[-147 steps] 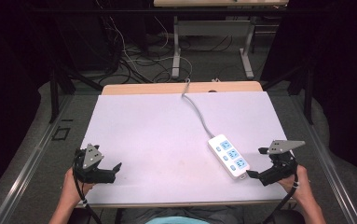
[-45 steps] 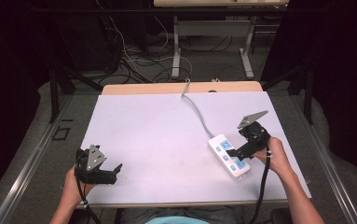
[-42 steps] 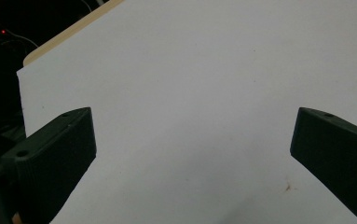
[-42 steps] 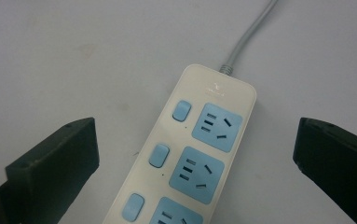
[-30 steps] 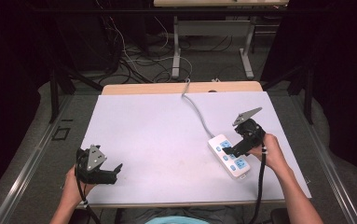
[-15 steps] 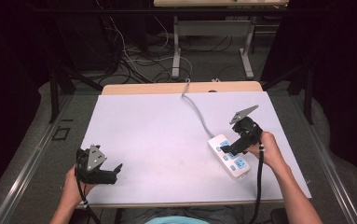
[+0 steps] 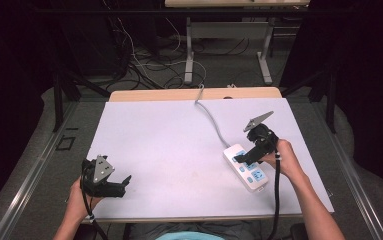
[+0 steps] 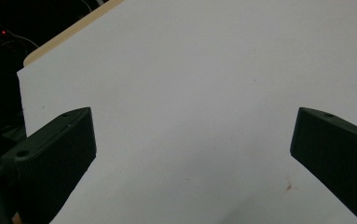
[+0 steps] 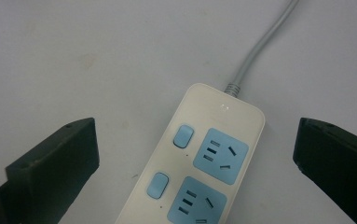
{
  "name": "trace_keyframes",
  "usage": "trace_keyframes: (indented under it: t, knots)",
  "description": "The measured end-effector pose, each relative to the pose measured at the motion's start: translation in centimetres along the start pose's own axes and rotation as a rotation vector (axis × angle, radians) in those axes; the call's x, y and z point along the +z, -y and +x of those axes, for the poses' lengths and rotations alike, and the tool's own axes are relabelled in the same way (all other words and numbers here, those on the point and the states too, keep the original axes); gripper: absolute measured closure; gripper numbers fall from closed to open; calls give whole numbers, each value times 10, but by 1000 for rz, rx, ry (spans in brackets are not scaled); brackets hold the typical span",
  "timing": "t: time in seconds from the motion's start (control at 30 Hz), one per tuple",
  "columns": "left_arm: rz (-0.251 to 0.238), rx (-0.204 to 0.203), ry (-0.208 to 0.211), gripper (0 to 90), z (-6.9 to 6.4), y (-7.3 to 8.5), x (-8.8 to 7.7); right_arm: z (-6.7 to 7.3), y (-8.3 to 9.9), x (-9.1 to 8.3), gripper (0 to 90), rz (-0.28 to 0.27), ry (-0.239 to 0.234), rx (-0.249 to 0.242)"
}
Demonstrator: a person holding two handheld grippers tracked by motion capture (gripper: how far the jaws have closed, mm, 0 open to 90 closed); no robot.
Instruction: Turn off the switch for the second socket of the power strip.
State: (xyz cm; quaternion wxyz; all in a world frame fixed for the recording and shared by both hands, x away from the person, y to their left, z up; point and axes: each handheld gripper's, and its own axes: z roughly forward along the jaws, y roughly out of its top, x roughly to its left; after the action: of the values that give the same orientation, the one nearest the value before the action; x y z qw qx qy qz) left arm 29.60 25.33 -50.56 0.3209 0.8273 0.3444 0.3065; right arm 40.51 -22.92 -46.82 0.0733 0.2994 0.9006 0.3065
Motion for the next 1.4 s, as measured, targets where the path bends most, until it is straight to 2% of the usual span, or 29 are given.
trace_keyframes:
  t: [0.33,0.37,0.47,0.53,0.6,0.77,0.8,0.87,0.93,1.0,1.1,1.23,1.3,1.33,1.37,1.4]
  knots:
    - [0,-1,-1,1,0,0,0,-2,-4,5,0,19,-13,-9]
    - [0,-1,0,1,0,0,0,-2,-5,6,0,8,2,5]
    - [1,-1,0,1,0,0,0,-3,-6,7,0,1,-9,-8]
    - [3,2,0,1,0,0,0,-3,-7,8,0,0,-4,11]
    - [5,3,2,1,0,0,0,-4,-8,8,0,12,-22,4]
    - [2,4,3,1,0,0,0,-4,-9,9,0,16,-18,11]
    - [1,2,3,1,0,0,0,-5,-9,11,0,0,-19,-8]
    - [2,1,2,1,0,0,0,-5,-9,11,0,-2,-12,-7]
    - [3,4,2,1,0,0,0,-4,-10,11,0,3,3,15]
    - [6,5,1,1,0,0,0,-5,-11,12,22,-2,-13,8]
    - [2,1,1,1,0,0,1,-5,-12,13,61,2,-10,7]
    - [3,1,1,1,0,0,1,-6,-12,13,156,12,-12,12]
    - [2,0,1,1,0,0,1,-6,-11,13,184,-8,2,10]
    - [3,1,1,1,0,0,1,-6,-10,15,214,-38,-7,18]
    - [2,1,1,1,0,0,1,-6,-10,12,243,-8,-2,28]
    - [3,3,1,1,0,0,1,-7,-10,12,268,-19,1,17]
